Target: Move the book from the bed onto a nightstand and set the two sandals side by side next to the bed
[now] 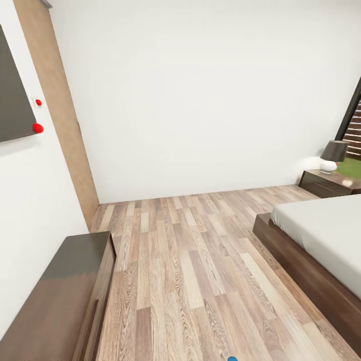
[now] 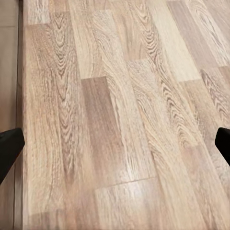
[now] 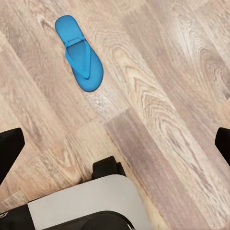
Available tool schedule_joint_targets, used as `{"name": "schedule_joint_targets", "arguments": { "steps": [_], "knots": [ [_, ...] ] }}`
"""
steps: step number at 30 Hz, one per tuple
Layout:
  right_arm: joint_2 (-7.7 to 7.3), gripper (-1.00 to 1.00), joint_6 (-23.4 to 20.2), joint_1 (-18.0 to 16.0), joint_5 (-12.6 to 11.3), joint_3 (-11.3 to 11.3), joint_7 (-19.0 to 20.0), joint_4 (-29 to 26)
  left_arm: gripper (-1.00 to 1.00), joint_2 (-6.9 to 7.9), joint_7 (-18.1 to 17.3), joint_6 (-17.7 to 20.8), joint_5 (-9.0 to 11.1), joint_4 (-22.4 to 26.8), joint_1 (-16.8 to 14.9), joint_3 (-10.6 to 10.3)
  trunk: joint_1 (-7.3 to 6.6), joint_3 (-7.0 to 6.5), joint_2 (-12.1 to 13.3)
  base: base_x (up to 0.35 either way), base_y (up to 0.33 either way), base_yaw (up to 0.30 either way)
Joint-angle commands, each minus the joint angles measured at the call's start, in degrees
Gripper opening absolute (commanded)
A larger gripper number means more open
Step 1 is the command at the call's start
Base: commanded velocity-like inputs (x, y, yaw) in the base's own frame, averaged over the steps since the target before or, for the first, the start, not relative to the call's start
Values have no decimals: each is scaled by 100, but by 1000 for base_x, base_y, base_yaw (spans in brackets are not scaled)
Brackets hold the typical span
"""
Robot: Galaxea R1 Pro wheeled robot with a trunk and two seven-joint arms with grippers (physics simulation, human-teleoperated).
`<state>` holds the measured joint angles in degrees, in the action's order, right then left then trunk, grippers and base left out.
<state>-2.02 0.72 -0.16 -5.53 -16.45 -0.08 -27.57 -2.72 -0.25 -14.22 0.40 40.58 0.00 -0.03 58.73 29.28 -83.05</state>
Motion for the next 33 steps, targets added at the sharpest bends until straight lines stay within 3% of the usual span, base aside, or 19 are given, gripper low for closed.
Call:
{"name": "schedule_joint_targets", "arguments": {
  "steps": [1, 9, 21, 28, 33],
  "knots": [
    [0, 100, 8, -2, -56, 5, -1, 0, 100, -1, -2, -11, 4, 3, 0, -1, 0, 5, -3, 0, 0, 0],
    [-20, 100, 7, -2, -39, 0, 14, 2, 100, -1, -2, -11, 4, 3, 0, -4, 0, 5, -3, 0, 0, 0],
    [-11, 100, 191, 236, -66, -2, 401, 359, 100, 44, -36, -3, -7, -386, 392, 7, 0, 5, -3, 0, 0, 0],
    [-25, 100, 184, 237, -37, -29, 625, 491, 100, 38, -31, -18, -6, -611, 393, 11, 0, 5, -3, 0, 0, 0],
    [-75, 100, 109, 237, -29, -47, 786, 370, 100, 16, -17, -4, -9, -475, 388, 12, 0, 5, -3, 0, 0, 0]
  ]
}}
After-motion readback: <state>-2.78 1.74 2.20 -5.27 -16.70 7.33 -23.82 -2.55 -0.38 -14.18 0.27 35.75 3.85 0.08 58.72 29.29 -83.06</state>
